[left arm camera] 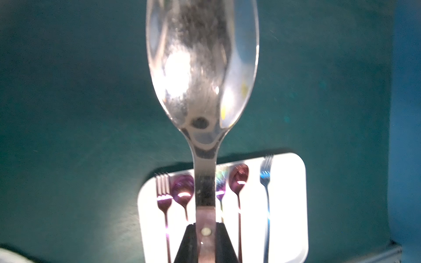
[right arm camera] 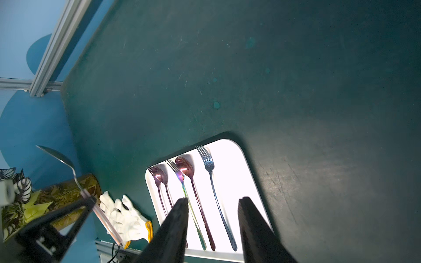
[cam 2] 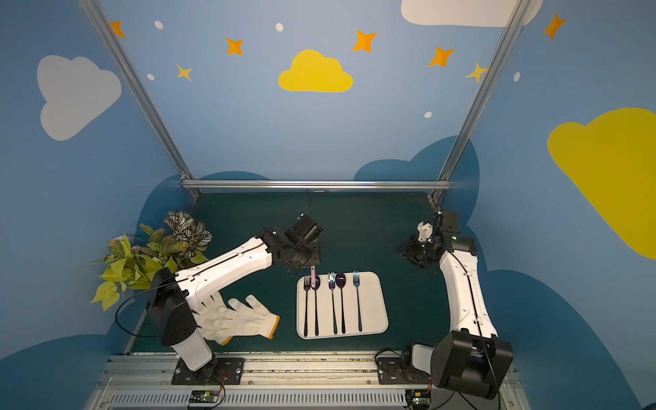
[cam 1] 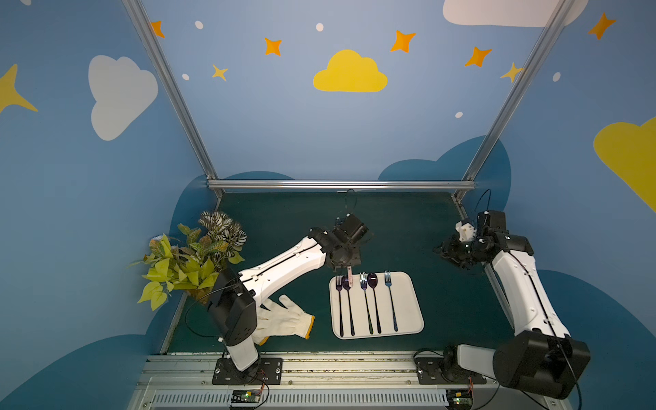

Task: Set the spoon and fork side by side
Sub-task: Pick up the spoon from the center of the board, then place the spoon on the tray.

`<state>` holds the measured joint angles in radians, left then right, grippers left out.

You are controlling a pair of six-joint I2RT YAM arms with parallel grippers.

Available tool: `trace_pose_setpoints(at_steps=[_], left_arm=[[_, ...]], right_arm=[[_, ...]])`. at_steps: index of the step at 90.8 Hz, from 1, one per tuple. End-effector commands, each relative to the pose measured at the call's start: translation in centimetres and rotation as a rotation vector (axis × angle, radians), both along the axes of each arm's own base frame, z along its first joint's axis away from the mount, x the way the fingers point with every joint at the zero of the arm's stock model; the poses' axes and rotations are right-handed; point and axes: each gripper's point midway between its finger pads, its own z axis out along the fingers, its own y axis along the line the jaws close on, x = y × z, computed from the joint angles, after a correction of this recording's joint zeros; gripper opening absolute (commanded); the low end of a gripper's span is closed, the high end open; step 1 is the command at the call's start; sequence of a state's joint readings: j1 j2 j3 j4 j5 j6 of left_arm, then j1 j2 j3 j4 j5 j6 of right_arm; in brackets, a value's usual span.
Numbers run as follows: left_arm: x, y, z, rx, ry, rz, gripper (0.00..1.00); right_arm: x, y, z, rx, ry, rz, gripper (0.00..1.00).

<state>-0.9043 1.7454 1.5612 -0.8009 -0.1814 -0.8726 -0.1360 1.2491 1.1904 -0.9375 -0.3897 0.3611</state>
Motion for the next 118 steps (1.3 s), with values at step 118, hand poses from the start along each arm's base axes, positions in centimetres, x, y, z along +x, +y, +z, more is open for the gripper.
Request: trace_pose_setpoints(at_steps=[118], left_arm=[[-6.4, -16.3, -13.5, 0.147, 0.206, 0.053, 0.03]], right_arm=[[-2.1, -2.6, -1.6, 0.072, -0.002, -0.197, 0.42]])
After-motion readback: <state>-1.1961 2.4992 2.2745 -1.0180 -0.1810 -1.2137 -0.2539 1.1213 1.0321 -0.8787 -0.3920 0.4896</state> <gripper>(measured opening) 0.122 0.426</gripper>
